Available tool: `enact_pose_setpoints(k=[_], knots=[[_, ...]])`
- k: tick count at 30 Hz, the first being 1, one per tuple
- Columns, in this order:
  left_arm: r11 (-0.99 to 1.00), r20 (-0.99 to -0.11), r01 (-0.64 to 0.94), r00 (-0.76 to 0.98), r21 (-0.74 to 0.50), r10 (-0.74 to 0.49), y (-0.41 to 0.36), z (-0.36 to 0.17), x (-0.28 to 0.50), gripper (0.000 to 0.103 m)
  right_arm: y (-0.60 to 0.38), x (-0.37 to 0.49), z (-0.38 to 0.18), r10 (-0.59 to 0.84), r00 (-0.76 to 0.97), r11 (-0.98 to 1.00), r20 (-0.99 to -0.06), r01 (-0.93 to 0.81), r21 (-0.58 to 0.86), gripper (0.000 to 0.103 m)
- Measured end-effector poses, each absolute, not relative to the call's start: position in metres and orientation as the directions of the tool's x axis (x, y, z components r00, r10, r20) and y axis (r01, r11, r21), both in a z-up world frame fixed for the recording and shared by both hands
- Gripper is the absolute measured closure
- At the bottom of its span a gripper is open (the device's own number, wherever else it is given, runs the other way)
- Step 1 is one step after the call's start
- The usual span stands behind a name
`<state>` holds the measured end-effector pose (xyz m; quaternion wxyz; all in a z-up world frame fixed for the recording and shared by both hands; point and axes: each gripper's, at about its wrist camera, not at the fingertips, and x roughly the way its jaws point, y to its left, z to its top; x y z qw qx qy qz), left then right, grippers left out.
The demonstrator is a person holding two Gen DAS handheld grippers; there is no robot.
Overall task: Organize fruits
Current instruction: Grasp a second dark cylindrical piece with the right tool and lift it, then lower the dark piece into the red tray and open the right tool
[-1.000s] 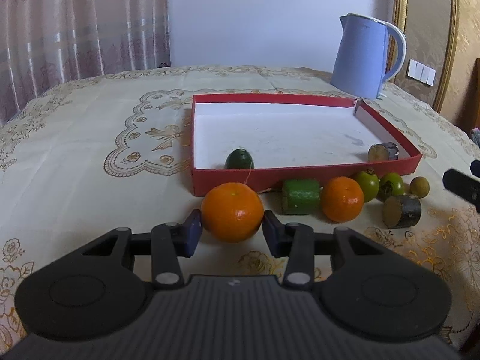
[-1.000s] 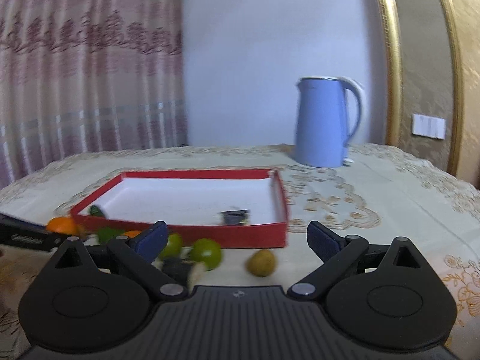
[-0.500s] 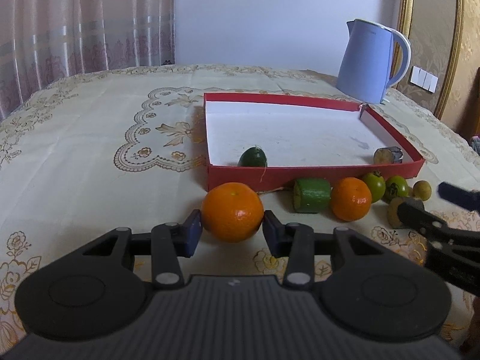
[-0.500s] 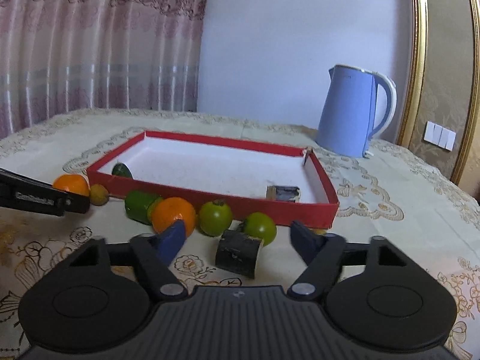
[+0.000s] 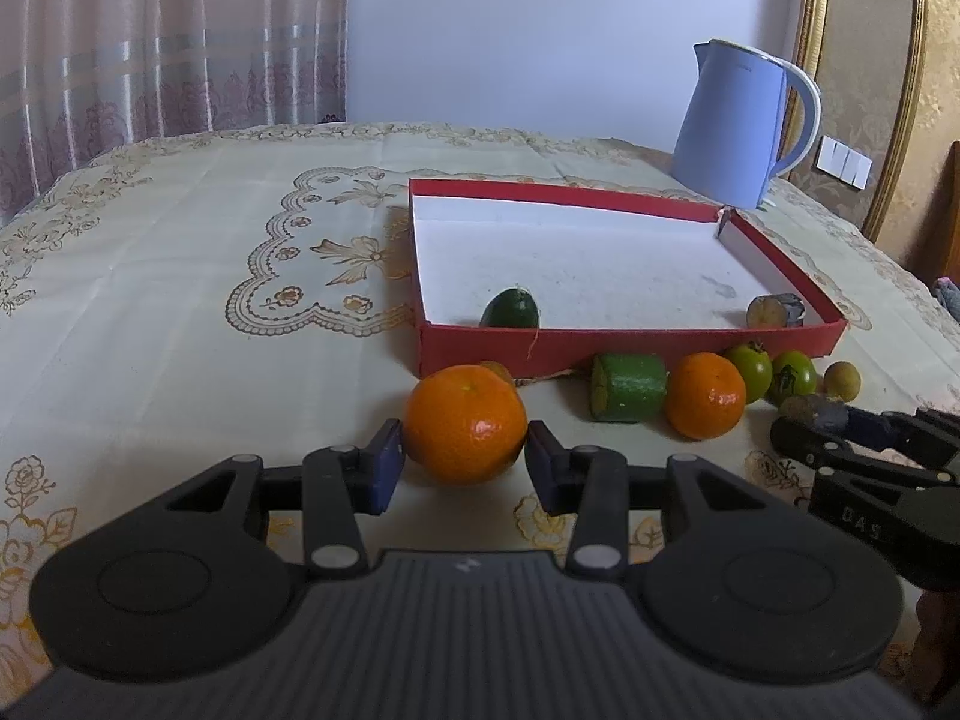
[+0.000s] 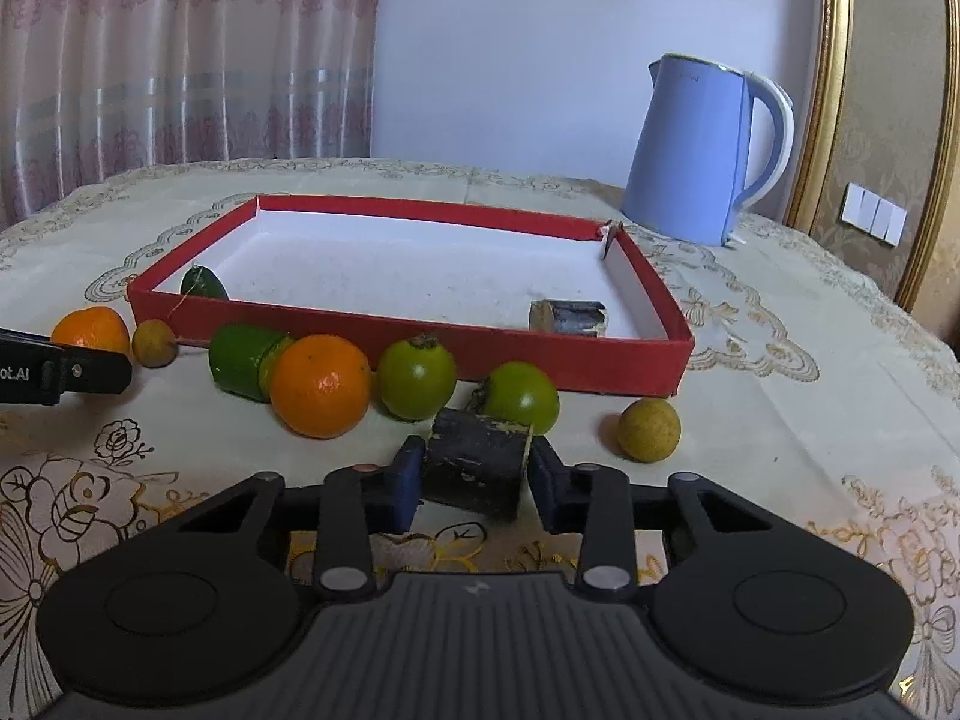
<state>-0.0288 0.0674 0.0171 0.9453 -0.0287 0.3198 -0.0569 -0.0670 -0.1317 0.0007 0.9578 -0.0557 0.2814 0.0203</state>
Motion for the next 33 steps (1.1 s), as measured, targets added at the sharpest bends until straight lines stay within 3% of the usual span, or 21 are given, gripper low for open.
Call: enact_pose_setpoints(k=[22, 29, 33], knots=[[0.990, -0.588, 0.097, 0.797, -0.100, -0.137, 0.067, 0.023, -0.032, 0.063, -0.149, -0.080, 0.017, -0.001, 0.897, 0.993, -0.442, -0.051, -0.106, 0.069], [0.988, -0.594, 0.114, 0.789, -0.106, -0.155, 0.062, 0.022, -0.033, 0.063, -0.159, -0.062, 0.042, -0.010, 0.931, 0.992, -0.364, -0.038, -0.122, 0.069], [0.985, -0.593, 0.129, 0.786, -0.117, -0.174, 0.060, 0.023, -0.033, 0.063, -0.156, -0.026, 0.053, 0.030, 0.926, 0.988, -0.377, -0.084, -0.127, 0.069]])
